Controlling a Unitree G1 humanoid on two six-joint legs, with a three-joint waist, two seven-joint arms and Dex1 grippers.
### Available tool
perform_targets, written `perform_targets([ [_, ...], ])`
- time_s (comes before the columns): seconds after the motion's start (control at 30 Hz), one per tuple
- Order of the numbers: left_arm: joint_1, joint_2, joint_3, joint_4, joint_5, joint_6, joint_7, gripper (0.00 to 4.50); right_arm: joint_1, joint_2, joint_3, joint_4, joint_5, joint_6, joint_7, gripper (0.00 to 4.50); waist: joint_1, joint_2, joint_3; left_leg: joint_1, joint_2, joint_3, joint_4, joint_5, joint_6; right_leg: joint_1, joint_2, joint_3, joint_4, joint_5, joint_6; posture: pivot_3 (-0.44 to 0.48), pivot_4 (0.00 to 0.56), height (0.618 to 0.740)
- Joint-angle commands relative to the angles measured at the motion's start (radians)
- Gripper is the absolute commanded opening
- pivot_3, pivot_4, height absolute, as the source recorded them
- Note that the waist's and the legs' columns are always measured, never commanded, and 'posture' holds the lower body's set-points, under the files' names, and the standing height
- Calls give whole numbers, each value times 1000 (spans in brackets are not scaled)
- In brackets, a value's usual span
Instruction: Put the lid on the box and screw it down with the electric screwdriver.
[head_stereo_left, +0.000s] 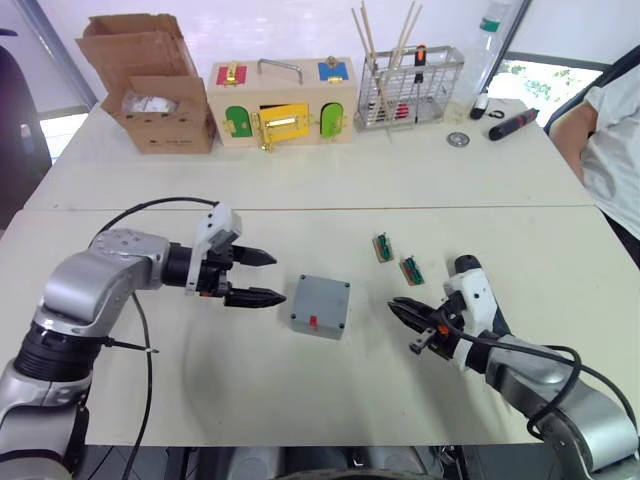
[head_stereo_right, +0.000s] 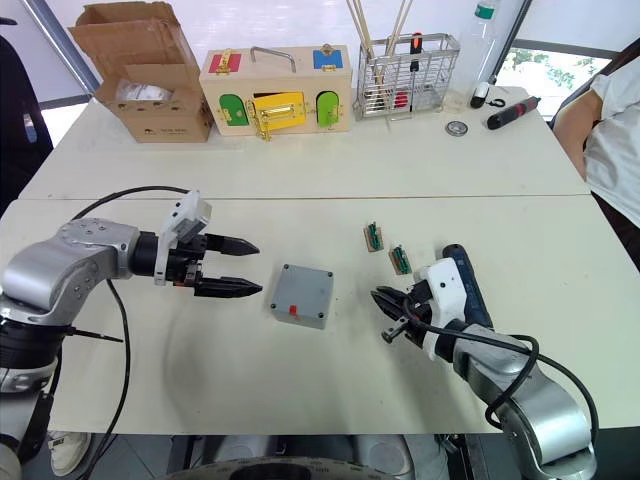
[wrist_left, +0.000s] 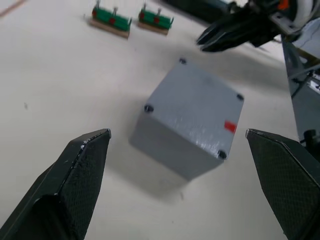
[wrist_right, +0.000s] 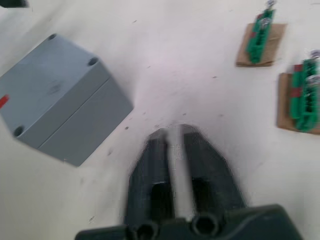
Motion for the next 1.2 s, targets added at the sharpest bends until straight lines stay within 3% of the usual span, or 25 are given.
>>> perform_targets([
  [0.03, -39, -1, 25, -66, -60, 26, -7, 4500, 0, 20, -79, -43, -1, -34, -44, 2305, 0, 0, 0, 0, 0, 0, 0, 0, 0, 0, 0, 0, 0, 0, 0, 0, 150, 740],
  [0.13, -57, -2, 22, -104, -94, 44, -6, 4500, 14, 25, -89, -42, -20, -47, -71, 3608, 1, 0, 0, 0, 0, 0, 0, 0, 0, 0, 0, 0, 0, 0, 0, 0, 150, 740],
  [0.2, -58, 3, 20, -124, -109, 50, -6, 4500, 14, 38, -88, -31, -19, -47, -86, 4191, 0, 0, 0, 0, 0, 0, 0, 0, 0, 0, 0, 0, 0, 0, 0, 0, 150, 740],
  [0.47, -55, 29, 12, -143, -99, 25, -2, 4500, -68, 93, -125, 58, 36, -15, -112, 4191, -3, 0, 0, 1, 0, 1, 0, 0, 0, 0, 1, 0, 1, 0, 0, 0, 150, 740],
  [0.57, -66, 28, 22, -142, -104, 24, 13, 3636, -107, 92, -129, 96, 49, -1, -110, 4232, -2, 1, 0, 1, 0, 1, 0, 0, 0, 0, 1, 0, 1, 0, 0, 0, 150, 740],
  [0.8, -54, 29, 25, -154, -97, 14, 43, 31, -157, 83, -107, 181, 22, -9, -118, 4232, -2, 1, 0, 1, 0, 1, 0, 0, 0, 0, 1, 0, 1, 0, 0, 0, 150, 740],
  [1.2, -35, 31, 15, -152, -88, 10, 70, 31, -174, 85, -72, 231, -26, -66, -117, 4232, -2, 1, 0, 1, 0, 1, 0, 0, 0, 0, 1, 0, 1, 0, 0, 0, 150, 740],
])
